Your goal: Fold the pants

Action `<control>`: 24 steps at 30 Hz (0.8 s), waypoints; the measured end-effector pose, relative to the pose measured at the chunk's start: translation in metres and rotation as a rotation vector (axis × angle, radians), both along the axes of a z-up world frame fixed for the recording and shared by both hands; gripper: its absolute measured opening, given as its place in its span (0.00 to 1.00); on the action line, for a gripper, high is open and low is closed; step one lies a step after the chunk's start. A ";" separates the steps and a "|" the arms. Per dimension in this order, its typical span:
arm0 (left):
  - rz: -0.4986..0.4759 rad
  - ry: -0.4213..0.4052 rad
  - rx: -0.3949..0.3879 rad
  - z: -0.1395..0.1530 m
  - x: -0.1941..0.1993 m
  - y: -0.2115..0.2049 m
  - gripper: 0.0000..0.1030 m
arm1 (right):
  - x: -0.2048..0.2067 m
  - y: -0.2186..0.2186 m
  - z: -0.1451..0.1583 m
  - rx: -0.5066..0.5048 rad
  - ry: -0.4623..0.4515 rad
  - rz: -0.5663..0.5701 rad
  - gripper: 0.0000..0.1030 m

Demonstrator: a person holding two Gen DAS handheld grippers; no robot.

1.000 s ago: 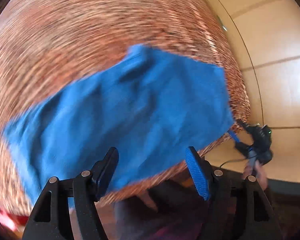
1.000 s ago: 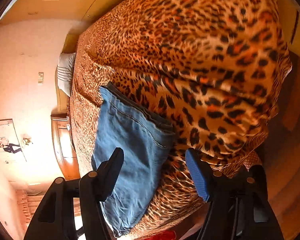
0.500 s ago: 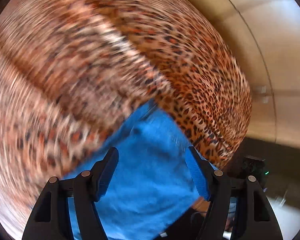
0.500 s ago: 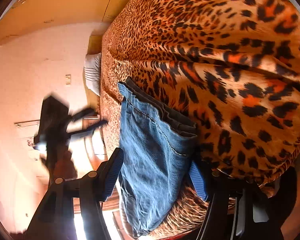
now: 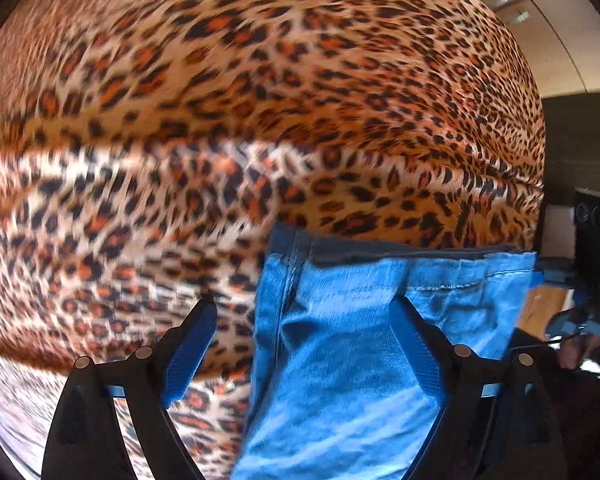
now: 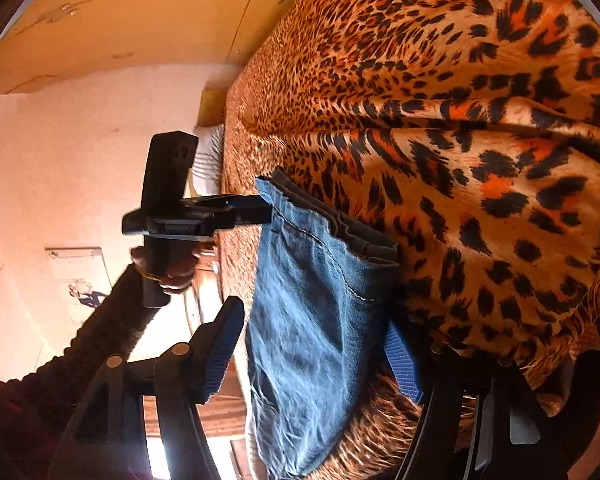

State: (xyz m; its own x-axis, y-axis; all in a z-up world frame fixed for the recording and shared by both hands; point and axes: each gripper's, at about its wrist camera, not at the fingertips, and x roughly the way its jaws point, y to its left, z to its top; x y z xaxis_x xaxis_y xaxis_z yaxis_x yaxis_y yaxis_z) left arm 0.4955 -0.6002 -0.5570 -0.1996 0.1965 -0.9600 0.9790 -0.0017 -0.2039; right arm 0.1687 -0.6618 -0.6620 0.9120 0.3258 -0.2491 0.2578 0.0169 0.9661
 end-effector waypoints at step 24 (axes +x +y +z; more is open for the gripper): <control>0.158 0.070 -0.247 0.081 -0.017 0.061 0.12 | 0.000 0.006 0.028 -0.056 0.032 0.030 0.11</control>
